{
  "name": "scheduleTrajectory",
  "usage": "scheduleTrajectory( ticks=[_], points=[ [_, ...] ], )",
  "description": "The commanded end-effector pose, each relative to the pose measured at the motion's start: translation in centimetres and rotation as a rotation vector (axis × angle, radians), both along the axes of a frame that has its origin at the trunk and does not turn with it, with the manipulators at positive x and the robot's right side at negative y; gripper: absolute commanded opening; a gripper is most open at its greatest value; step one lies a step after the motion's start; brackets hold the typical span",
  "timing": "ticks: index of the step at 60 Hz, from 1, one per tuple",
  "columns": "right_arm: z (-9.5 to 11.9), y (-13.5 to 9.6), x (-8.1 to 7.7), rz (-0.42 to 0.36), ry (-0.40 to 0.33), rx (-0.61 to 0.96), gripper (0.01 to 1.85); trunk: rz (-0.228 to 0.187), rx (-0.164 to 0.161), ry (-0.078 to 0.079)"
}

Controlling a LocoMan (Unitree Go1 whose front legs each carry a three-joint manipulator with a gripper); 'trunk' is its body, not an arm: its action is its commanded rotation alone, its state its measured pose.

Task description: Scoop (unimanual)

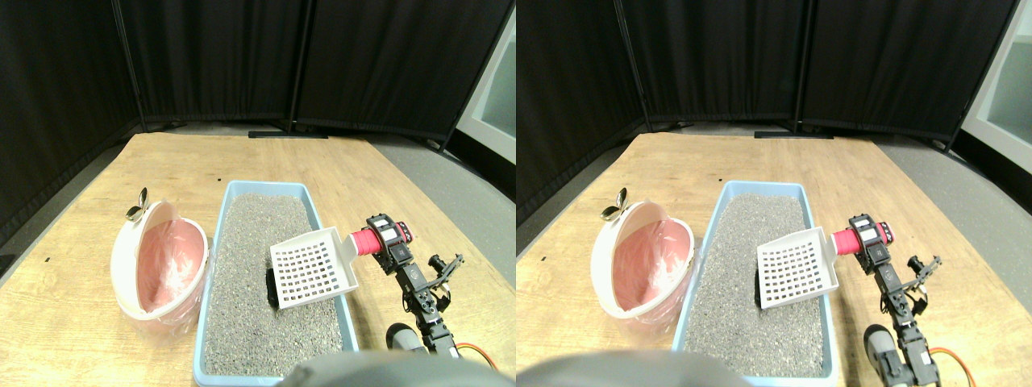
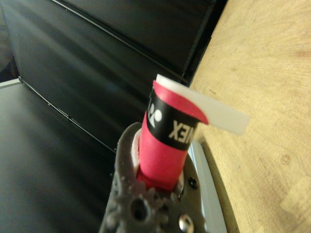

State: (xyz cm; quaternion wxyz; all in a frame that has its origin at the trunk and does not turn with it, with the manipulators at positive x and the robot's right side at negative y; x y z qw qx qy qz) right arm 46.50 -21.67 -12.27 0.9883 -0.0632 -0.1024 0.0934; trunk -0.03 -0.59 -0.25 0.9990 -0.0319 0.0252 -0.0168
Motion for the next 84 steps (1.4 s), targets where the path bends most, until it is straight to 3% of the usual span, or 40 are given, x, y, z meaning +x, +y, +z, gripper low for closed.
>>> scheduleTrajectory(
  ticks=[1, 25, 38, 61, 64, 84],
  points=[
    [1.3, 0.0, -0.2, 0.021, -0.077, 0.001, 0.06, 0.022, -0.041, 0.001],
    [2.8, 0.3, 0.9, 0.093, -0.05, -0.109, 0.12, 0.094, -0.087, 0.003],
    [3.1, 0.2, 1.8, 0.071, -0.046, -0.177, 0.06, 0.123, -0.103, 0.008],
    [3.9, 0.0, 2.8, 0.043, -0.026, -0.268, 0.06, 0.156, -0.128, 0.019],
    [4.0, 0.0, 2.9, 0.066, -0.048, -0.301, 0.06, 0.158, -0.129, 0.02],
    [5.5, 1.9, 3.6, 0.096, -0.018, -0.528, 0.06, 0.168, -0.143, 0.029]
  ],
)
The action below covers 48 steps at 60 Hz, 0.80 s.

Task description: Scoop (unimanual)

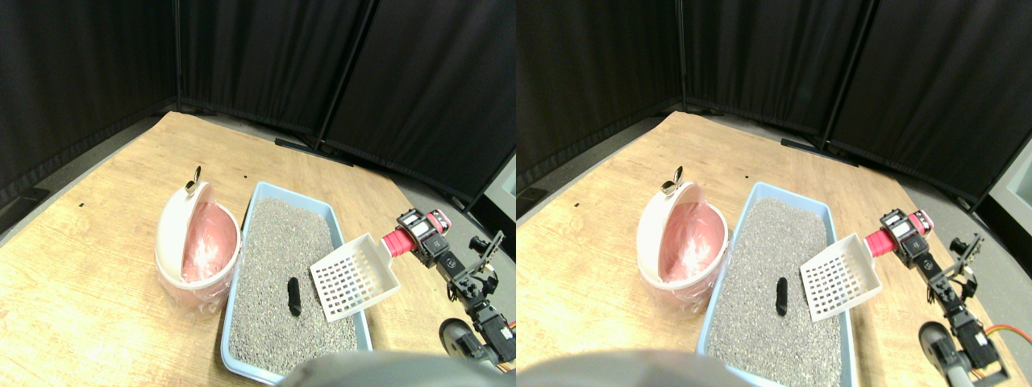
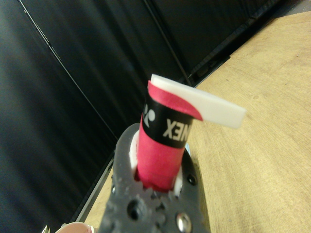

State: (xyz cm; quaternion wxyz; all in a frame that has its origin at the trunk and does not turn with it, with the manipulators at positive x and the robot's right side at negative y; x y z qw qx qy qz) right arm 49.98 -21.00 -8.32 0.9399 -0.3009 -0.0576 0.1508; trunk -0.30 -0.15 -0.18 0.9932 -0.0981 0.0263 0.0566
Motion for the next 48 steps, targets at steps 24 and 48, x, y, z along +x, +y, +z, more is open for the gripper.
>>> scheduleTrajectory(
  ticks=[24, 48],
  points=[
    [1.2, 3.5, 0.6, 0.071, 0.006, -0.144, 0.06, 0.04, -0.041, 0.031],
    [-1.2, 5.9, 0.8, 0.135, 0.093, -0.123, 0.06, 0.069, -0.063, 0.046]
  ],
)
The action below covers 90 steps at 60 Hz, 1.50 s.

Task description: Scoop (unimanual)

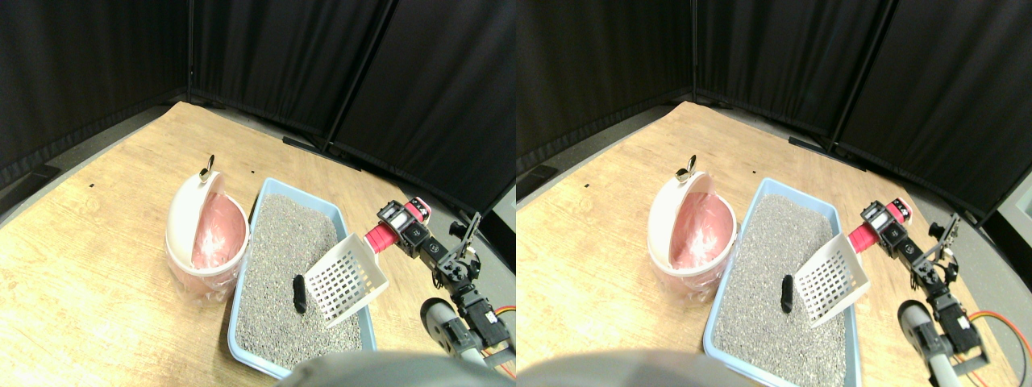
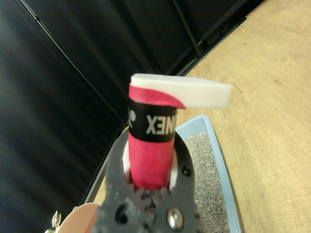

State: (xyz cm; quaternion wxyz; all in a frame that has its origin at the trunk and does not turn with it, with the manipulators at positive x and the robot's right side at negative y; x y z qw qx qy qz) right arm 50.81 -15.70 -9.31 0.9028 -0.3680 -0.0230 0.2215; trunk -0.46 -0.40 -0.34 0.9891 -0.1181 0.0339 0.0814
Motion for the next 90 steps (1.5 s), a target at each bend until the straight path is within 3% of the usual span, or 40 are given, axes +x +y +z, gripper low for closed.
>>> scheduleTrajectory(
  ticks=[1, 13, 24, 29, 35, 46, 53, 58, 60, 62, 76, 90],
  points=[
    [-0.3, 0.7, -0.1, 0.01, 0.02, 0.041, 0.06, 0.02, -0.025, 0.031],
    [-2.8, 2.1, -0.7, 0.061, 0.07, 0.078, 0.06, 0.038, -0.038, 0.043],
    [-5.4, 3.6, -1.3, 0.045, 0.142, 0.118, 0.06, 0.053, -0.048, 0.049],
    [-6.6, 4.5, -1.9, 0.052, 0.195, 0.156, 0.06, 0.057, -0.057, 0.058],
    [-7.3, 5.1, -2.1, 0.066, 0.212, 0.18, 0.06, 0.062, -0.066, 0.066],
    [-8.0, 6.0, -2.2, 0.086, 0.24, 0.194, 0.06, 0.076, -0.075, 0.065],
    [-7.9, 6.1, -2.0, 0.036, 0.26, 0.256, 0.06, 0.08, -0.076, 0.062],
    [-7.6, 5.6, -1.4, 0.01, 0.233, 0.316, 0.06, 0.075, -0.074, 0.06],
    [-7.1, 5.1, -1.2, -0.062, 0.227, 0.36, 0.06, 0.073, -0.073, 0.058],
    [-6.9, 4.9, -1.1, -0.087, 0.228, 0.373, 0.06, 0.068, -0.07, 0.057],
    [-5.6, 2.2, 0.0, -0.155, 0.191, 0.604, 0.06, 0.038, -0.049, 0.045],
    [-4.8, 0.0, 0.2, -0.32, 0.134, 0.781, 0.06, 0.017, -0.033, 0.033]
  ],
)
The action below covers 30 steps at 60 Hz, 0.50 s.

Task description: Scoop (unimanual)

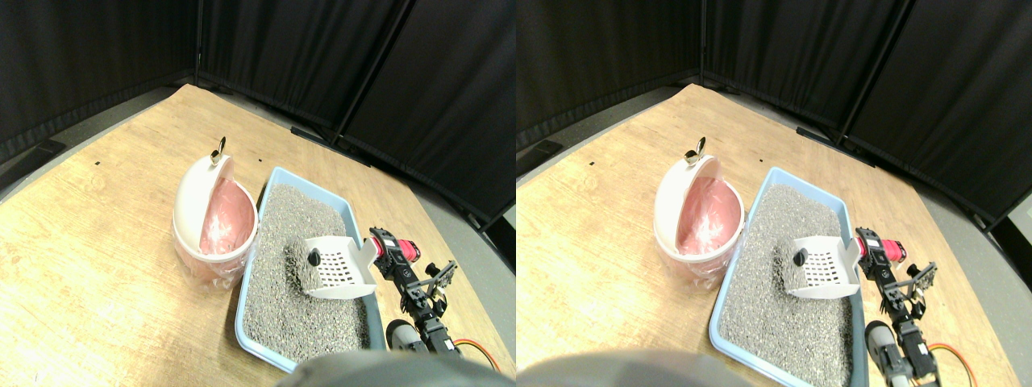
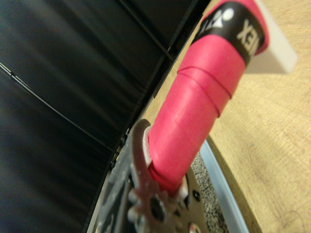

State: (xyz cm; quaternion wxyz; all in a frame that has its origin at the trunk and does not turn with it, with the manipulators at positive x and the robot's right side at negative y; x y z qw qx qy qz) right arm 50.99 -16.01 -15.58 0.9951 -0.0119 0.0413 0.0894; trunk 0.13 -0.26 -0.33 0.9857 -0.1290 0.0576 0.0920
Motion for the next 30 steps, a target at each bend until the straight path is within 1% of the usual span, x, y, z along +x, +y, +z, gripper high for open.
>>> scheduleTrajectory(
  ticks=[1, 4, 7, 9, 10, 11, 12, 16, 17, 20, 22, 24, 26, 28, 30],
  points=[
    [1.6, 0.1, 0.0, -0.038, -0.059, 0.078, 0.06, 0.0, -0.006, -0.016],
    [1.6, -0.2, 0.0, -0.04, -0.063, 0.096, 0.06, -0.003, -0.004, -0.019],
    [1.6, -0.7, -0.1, -0.057, -0.082, 0.166, 0.06, -0.006, -0.003, -0.022],
    [1.6, -0.7, -0.1, -0.058, -0.085, 0.175, 0.06, -0.007, -0.002, -0.024],
    [1.6, -1.0, -0.1, -0.07, -0.094, 0.216, 0.06, -0.007, -0.002, -0.025],
    [1.6, -1.0, -0.1, -0.07, -0.094, 0.216, 0.06, -0.007, -0.002, -0.027],
    [1.4, -1.2, 0.0, -0.091, -0.092, 0.269, 0.06, -0.008, 0.0, -0.028],
    [1.3, -1.6, 0.0, -0.116, -0.094, 0.32, 0.06, -0.007, 0.001, -0.031],
    [1.3, -1.7, 0.1, -0.108, -0.102, 0.325, 0.06, -0.007, 0.001, -0.031],
    [1.4, -1.9, 0.2, -0.116, -0.111, 0.355, 0.06, -0.007, 0.002, -0.032],
    [1.5, -1.9, 0.3, -0.139, -0.116, 0.395, 0.06, -0.008, 0.003, -0.035],
    [1.6, -1.9, 0.3, -0.149, -0.117, 0.408, 0.06, -0.008, 0.003, -0.035],
    [1.8, -1.9, 0.4, -0.174, -0.125, 0.486, 0.06, -0.008, 0.003, -0.035],
    [1.9, -1.9, 0.4, -0.173, -0.127, 0.507, 0.06, -0.008, 0.003, -0.035],
    [2.0, -1.9, 0.5, -0.188, -0.127, 0.531, 0.06, -0.008, 0.003, -0.035]
  ],
)
